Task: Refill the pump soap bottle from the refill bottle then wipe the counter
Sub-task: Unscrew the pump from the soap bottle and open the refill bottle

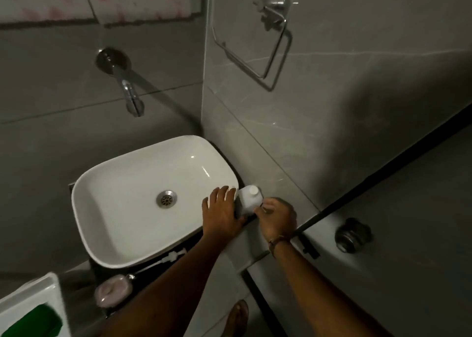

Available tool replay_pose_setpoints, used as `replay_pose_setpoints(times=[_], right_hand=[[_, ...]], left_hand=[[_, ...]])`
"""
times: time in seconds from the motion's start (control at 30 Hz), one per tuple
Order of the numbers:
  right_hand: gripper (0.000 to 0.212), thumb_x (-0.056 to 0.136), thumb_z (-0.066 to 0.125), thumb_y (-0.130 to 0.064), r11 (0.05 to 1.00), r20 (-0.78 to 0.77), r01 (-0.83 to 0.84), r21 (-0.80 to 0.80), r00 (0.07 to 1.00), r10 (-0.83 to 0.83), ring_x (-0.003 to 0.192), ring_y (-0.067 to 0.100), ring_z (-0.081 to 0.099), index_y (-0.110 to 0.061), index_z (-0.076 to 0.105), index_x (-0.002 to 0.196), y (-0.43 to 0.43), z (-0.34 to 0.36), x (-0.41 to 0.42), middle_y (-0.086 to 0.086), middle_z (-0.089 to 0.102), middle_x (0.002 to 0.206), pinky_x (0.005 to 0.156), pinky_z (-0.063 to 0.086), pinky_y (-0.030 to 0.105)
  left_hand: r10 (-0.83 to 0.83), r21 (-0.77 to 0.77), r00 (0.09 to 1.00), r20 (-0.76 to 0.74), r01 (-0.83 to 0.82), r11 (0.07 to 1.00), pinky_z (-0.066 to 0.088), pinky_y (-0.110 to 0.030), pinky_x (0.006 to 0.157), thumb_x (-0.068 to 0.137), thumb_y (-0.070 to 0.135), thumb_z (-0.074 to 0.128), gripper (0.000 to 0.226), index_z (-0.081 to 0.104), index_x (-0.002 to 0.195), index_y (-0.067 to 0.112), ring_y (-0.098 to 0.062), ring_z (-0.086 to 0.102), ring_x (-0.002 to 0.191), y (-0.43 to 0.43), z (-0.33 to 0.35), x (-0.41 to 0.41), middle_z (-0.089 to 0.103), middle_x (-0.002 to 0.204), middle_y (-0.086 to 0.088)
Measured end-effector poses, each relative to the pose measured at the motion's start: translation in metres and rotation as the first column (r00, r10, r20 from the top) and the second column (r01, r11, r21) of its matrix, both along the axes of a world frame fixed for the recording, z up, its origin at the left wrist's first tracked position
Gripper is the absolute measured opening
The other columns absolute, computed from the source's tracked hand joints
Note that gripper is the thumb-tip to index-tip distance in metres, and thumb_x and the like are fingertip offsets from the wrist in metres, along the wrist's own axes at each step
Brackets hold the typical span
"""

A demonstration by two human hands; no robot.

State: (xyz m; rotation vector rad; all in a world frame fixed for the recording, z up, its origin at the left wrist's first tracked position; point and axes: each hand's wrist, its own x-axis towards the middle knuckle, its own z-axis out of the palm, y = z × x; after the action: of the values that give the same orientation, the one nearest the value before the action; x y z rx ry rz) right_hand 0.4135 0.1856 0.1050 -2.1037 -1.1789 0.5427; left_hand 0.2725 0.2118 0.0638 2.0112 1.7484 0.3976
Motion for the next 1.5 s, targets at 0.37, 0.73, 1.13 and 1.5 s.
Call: replay_pose_setpoints(times=[0.37,0.73,1.13,1.5], right_hand=[[0.042,0.089,0.075,-0.037,0.968,0.287,-0.228,-0.104,0.925,0.248,0.116,0.016,0.067,-0.026,0.065,0.128,0.047,-0.016,0.009,-0.004,0.070,0.126,0.096,0.059,0.034],[0.042,0.082,0.073,-0.057,0.909,0.450,-0.382,-0.168,0.791,0.415,0.090,0.018,0.073,-0.022,0.078,0.105,0.058,0.043,0.021,0.000,0.077,0.102,0.078,0.063,0.035],[0.074,0.077,0.079,-0.050,0.567,0.362,-0.688,-0.453,0.439,0.822,0.111,0.021,0.063,-0.032,0.049,0.142,0.021,0.191,-0.012,-0.003,0.063,0.131,0.093,0.056,0.038],[0.068,0.076,0.080,-0.055,0.557,0.347,-0.686,-0.468,0.438,0.830,0.107,0.018,0.061,-0.032,0.053,0.135,-0.017,0.202,-0.062,-0.006,0.060,0.124,0.086,0.051,0.030]], left_hand=[[0.046,-0.093,0.996,-0.080,-0.054,0.994,0.009,-0.064,0.132,0.083,0.069,0.072,0.090,0.041,0.158,0.032,-0.034,0.005,0.166,0.048,-0.024,0.049,0.019,0.178,-0.007],[0.104,0.028,0.807,0.581,-0.147,0.989,0.043,-0.054,0.122,0.071,0.046,0.085,0.073,0.070,0.130,0.007,-0.023,0.065,0.129,0.022,0.003,0.044,0.072,0.134,-0.016],[0.125,0.064,0.711,0.692,-0.233,0.970,0.049,0.001,0.082,0.065,0.043,0.099,0.068,0.069,0.125,0.039,0.011,0.070,0.097,-0.039,0.066,-0.009,0.073,0.111,0.027],[0.150,0.117,0.720,0.677,-0.307,0.944,0.061,-0.025,0.088,0.060,0.056,0.088,0.072,0.074,0.125,0.029,-0.010,0.074,0.098,-0.078,0.091,-0.046,0.077,0.109,0.016]])
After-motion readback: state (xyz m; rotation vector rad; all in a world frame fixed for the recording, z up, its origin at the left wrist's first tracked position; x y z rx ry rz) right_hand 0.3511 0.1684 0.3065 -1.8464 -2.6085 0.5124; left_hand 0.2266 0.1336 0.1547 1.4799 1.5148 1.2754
